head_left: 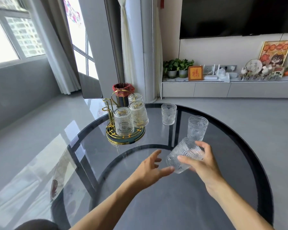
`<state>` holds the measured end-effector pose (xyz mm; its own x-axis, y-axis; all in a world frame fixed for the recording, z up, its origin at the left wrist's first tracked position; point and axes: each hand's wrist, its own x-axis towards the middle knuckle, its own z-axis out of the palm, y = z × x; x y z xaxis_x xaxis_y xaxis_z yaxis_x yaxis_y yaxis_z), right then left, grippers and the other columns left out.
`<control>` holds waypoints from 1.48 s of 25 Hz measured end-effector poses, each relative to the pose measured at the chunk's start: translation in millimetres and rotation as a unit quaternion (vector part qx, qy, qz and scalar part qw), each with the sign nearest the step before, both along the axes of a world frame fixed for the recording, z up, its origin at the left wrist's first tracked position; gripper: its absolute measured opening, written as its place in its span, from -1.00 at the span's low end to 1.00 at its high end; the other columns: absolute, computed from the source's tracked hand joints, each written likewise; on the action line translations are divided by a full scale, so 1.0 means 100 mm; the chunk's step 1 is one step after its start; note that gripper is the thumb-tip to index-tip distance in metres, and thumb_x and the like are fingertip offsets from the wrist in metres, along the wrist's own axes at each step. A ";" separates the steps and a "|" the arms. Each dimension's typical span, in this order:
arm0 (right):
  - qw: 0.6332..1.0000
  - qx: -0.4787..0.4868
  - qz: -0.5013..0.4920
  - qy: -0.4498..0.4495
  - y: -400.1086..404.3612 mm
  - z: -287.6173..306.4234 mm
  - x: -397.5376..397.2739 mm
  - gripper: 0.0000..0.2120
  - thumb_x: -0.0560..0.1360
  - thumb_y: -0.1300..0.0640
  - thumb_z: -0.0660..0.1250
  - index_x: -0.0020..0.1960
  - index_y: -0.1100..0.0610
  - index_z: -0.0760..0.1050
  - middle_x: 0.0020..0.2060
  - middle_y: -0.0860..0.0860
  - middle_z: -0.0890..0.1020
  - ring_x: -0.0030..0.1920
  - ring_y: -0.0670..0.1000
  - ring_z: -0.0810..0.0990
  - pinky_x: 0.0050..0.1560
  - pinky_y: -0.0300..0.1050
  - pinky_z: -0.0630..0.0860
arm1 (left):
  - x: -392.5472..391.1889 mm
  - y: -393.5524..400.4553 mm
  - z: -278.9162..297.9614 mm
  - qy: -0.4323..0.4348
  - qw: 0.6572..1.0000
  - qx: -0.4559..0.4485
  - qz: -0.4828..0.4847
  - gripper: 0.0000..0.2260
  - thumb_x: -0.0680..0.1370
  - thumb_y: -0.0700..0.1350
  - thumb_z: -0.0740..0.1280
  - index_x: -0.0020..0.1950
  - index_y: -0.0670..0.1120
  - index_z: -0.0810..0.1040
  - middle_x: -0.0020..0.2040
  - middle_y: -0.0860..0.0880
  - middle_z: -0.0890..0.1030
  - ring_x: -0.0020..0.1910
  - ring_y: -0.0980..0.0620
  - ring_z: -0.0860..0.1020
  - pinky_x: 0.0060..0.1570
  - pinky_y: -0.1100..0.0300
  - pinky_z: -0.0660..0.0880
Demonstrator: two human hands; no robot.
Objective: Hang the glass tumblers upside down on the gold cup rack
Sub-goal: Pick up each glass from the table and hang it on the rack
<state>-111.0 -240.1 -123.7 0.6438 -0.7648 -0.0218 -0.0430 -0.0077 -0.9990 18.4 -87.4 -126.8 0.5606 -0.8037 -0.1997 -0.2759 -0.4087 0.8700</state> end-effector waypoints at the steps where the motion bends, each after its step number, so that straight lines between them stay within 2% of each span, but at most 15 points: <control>1: 0.999 0.019 0.033 -0.027 0.10 0.05 0.05 -0.22 0.04 -0.02 0.64 0.19 -0.14 0.37 0.26 0.00 0.53 0.19 0.07 0.58 0.09 0.17 0.59 | 0.01 0.05 0.05 0.043 0.998 -0.037 0.030 -0.23 0.38 0.31 0.43 0.51 0.14 0.24 0.32 0.01 0.50 0.19 0.08 0.55 0.10 0.19 0.53; 3: 0.992 0.058 0.082 -0.077 0.25 0.16 0.20 -0.20 0.04 0.02 0.64 0.21 -0.08 0.38 0.24 0.05 0.55 0.15 0.10 0.62 0.05 0.17 0.62 | 0.08 0.21 0.15 0.099 0.987 -0.105 0.071 -0.34 0.35 0.35 0.40 0.39 0.12 0.42 0.16 0.03 0.65 0.04 0.08 0.64 0.06 0.11 0.60; 5: 0.981 0.099 0.113 -0.123 0.41 0.27 0.39 -0.15 0.04 0.05 0.65 0.26 -0.02 0.36 0.25 0.08 0.54 0.17 0.12 0.62 0.08 0.19 0.60 | 0.15 0.36 0.27 0.163 0.966 -0.179 0.094 -0.48 0.35 0.31 0.42 0.24 0.11 0.56 0.07 0.02 0.70 0.05 0.00 0.65 0.05 0.04 0.61; 7: 0.971 0.120 0.149 -0.144 0.60 0.39 0.62 -0.11 0.03 0.05 0.67 0.27 -0.01 0.35 0.25 0.06 0.53 0.17 0.09 0.62 0.06 0.15 0.60 | 0.25 0.49 0.37 0.217 0.937 -0.250 0.115 -0.58 0.39 0.24 0.45 0.19 0.11 0.59 0.13 0.00 0.68 0.13 -0.04 0.64 0.05 0.01 0.61; 10: 0.965 0.103 0.206 -0.125 0.83 0.61 0.95 -0.11 0.04 -0.03 0.67 0.28 -0.04 0.33 0.23 -0.04 0.52 0.14 -0.01 0.64 0.00 -0.01 0.61 | 0.43 0.64 0.48 0.245 0.891 -0.337 0.182 -0.56 0.43 0.17 0.44 0.24 0.01 0.57 0.21 -0.11 0.65 0.19 -0.14 0.61 0.04 -0.02 0.60; 12: 0.964 0.052 0.247 -0.088 0.88 0.75 1.16 -0.20 0.11 -0.12 0.62 0.26 -0.08 0.37 0.21 -0.03 0.55 0.10 -0.09 0.64 0.06 0.00 0.60 | 0.63 0.74 0.55 0.233 0.860 -0.389 0.233 -0.54 0.43 0.15 0.45 0.25 -0.04 0.56 0.22 -0.14 0.63 0.20 -0.18 0.60 0.10 -0.09 0.56; 14: 0.962 -0.037 0.265 -0.061 0.84 0.92 1.37 -0.39 0.22 -0.21 0.53 0.20 -0.10 0.45 0.18 -0.02 0.57 0.03 -0.16 0.64 0.06 -0.04 0.58 | 0.90 0.85 0.65 0.197 0.833 -0.424 0.296 -0.50 0.36 0.13 0.49 0.23 -0.04 0.57 0.19 -0.08 0.65 0.16 -0.10 0.61 0.02 0.00 0.54; 18: 0.942 -0.304 0.137 -0.027 0.66 1.29 1.89 -0.71 0.46 -0.06 0.38 0.16 -0.04 0.49 0.15 -0.07 0.58 0.08 -0.04 0.59 0.02 -0.08 0.49 | 1.54 1.03 0.90 0.132 0.789 -0.459 0.386 -0.38 0.31 -0.07 0.58 0.32 -0.08 0.46 0.09 -0.08 0.66 -0.03 0.00 0.66 -0.12 0.10 0.56; 21: 0.853 -0.505 0.110 0.065 0.54 1.48 2.38 -0.63 0.55 0.00 0.23 0.34 0.03 0.40 0.32 0.01 0.50 0.24 0.10 0.48 0.16 -0.01 0.43 | 1.89 1.04 0.96 0.059 0.805 -0.447 0.385 -0.42 0.32 -0.16 0.58 0.30 -0.05 0.48 0.10 -0.09 0.65 -0.15 0.07 0.71 -0.30 0.26 0.60; 23: 0.813 -0.545 0.143 0.148 0.48 1.51 2.66 -0.58 0.60 -0.03 0.13 0.43 0.04 0.32 0.45 0.00 0.38 0.34 0.15 0.40 0.29 0.10 0.36 | 2.05 0.98 0.95 -0.016 0.836 -0.411 0.362 -0.41 0.26 -0.11 0.62 0.26 0.01 0.53 0.08 -0.02 0.65 -0.11 0.13 0.70 -0.31 0.35 0.57; 27: 0.770 -0.571 0.170 0.229 0.44 1.39 2.83 -0.58 0.62 -0.08 0.04 0.30 0.11 0.47 0.44 0.06 0.40 0.31 0.18 0.44 0.28 0.07 0.36 | 2.22 0.87 0.97 -0.175 0.879 -0.325 0.302 -0.41 0.22 0.00 0.66 0.19 0.16 0.54 0.03 0.22 0.62 -0.02 0.37 0.59 -0.10 0.49 0.48; 29: 0.773 -0.577 0.157 0.210 0.44 1.40 2.82 -0.59 0.61 -0.10 0.05 0.38 0.05 0.35 0.35 0.07 0.49 0.18 0.16 0.51 0.16 0.05 0.39 | 2.27 0.82 0.98 -0.216 0.888 -0.289 0.284 -0.38 0.21 0.03 0.66 0.21 0.18 0.53 0.07 0.21 0.62 0.04 0.33 0.57 0.03 0.40 0.48; 31: 0.778 -0.571 0.164 0.207 0.43 1.46 2.81 -0.56 0.61 -0.10 0.08 0.46 -0.02 0.24 0.35 0.08 0.50 0.19 0.17 0.52 0.16 0.07 0.38 | 2.31 0.77 0.98 -0.240 0.895 -0.258 0.273 -0.36 0.20 0.05 0.66 0.24 0.17 0.53 0.13 0.13 0.62 0.13 0.18 0.57 0.15 0.18 0.50; 34: 0.737 -0.607 0.178 0.237 0.45 1.54 2.83 -0.56 0.60 -0.05 0.11 0.44 0.04 0.34 0.40 0.06 0.44 0.29 0.17 0.47 0.24 0.07 0.35 | 2.33 0.70 1.01 -0.272 0.904 -0.203 0.259 -0.33 0.19 0.07 0.65 0.27 0.09 0.55 0.19 0.05 0.63 0.17 0.09 0.56 0.21 0.04 0.49; 37: 0.734 -0.604 0.184 0.249 0.44 1.56 2.83 -0.57 0.55 0.07 0.16 0.41 0.04 0.38 0.36 0.06 0.45 0.25 0.18 0.48 0.22 0.09 0.38 | 2.37 0.65 0.98 -0.299 0.909 -0.158 0.243 -0.32 0.21 0.07 0.64 0.29 0.05 0.54 0.22 0.00 0.62 0.18 0.04 0.54 0.21 0.03 0.47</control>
